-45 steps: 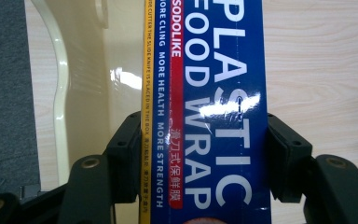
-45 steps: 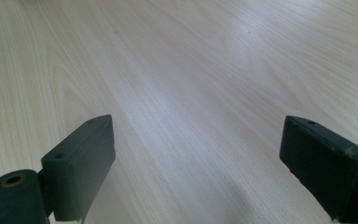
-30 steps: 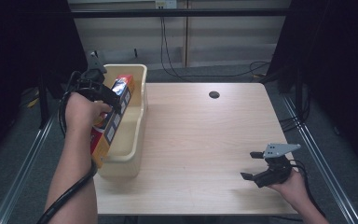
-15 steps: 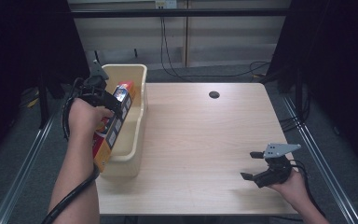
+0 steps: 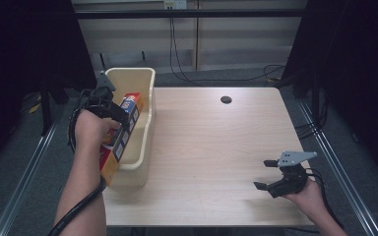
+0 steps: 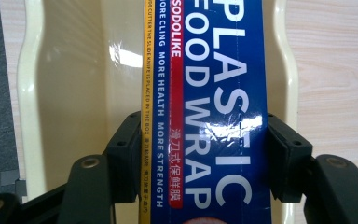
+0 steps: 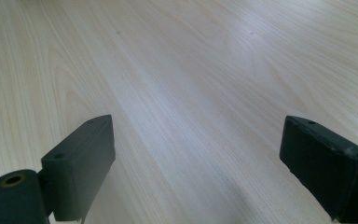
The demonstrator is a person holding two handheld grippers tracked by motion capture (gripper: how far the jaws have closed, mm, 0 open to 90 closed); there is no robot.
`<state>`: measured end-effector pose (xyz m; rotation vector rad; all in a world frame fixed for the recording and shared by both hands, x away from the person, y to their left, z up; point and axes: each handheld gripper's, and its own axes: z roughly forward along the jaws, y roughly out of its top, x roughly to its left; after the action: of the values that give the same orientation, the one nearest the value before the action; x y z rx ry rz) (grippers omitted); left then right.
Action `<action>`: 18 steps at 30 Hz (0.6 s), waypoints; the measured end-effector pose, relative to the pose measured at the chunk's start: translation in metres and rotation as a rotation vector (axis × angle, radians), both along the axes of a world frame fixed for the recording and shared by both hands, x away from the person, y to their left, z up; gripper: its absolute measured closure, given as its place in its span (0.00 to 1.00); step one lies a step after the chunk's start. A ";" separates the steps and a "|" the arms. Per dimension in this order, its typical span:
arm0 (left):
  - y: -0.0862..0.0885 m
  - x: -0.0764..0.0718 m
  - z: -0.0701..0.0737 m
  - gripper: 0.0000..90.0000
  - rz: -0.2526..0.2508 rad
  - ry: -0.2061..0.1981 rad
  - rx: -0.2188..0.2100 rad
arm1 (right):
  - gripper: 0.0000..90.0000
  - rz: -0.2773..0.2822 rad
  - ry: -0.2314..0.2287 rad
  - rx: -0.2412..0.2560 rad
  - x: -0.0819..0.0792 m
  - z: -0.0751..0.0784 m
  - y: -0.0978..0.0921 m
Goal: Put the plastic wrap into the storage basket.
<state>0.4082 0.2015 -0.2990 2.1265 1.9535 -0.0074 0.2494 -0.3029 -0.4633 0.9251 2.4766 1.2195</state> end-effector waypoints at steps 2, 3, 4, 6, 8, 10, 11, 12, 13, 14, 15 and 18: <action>0.000 0.000 -0.003 0.45 0.001 0.005 -0.003 | 0.11 -0.001 -0.007 0.000 0.000 0.000 0.000; 0.000 0.000 -0.003 0.45 0.001 0.005 -0.003 | 0.11 -0.001 -0.006 0.001 0.000 0.000 0.000; -0.001 0.000 -0.004 0.45 -0.003 0.008 -0.003 | 0.11 -0.003 -0.007 0.001 0.000 0.000 0.000; -0.001 0.000 -0.005 0.45 0.000 0.009 -0.003 | 0.11 -0.003 -0.008 0.001 0.000 0.000 0.000; 0.000 0.001 -0.006 0.45 -0.002 0.013 0.000 | 0.11 -0.002 -0.005 0.003 0.000 0.000 0.000; 0.000 0.000 -0.007 0.45 -0.001 0.014 -0.002 | 0.11 -0.001 -0.004 0.000 0.000 0.000 0.000; 0.000 0.000 -0.008 0.45 0.000 0.015 0.000 | 0.11 -0.001 -0.006 -0.001 0.000 0.000 0.000; 0.000 0.000 -0.009 0.45 0.001 0.018 -0.002 | 0.11 -0.001 -0.006 -0.001 0.000 0.000 0.000; 0.001 0.000 -0.009 0.45 0.000 0.023 -0.003 | 0.11 -0.001 -0.004 0.000 0.000 0.000 0.000; 0.001 0.000 -0.010 0.45 0.001 0.024 -0.005 | 0.11 -0.003 -0.003 0.000 0.000 0.000 0.000; 0.001 0.000 -0.011 0.45 -0.002 0.026 -0.008 | 0.11 -0.002 -0.003 0.000 0.000 0.000 0.000; 0.001 0.000 -0.013 0.45 0.007 0.024 -0.008 | 0.11 -0.002 -0.003 -0.003 0.000 0.000 0.000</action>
<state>0.4082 0.2025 -0.3117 2.1239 1.9715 -0.0393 0.2494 -0.3029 -0.4637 0.9235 2.4741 1.2154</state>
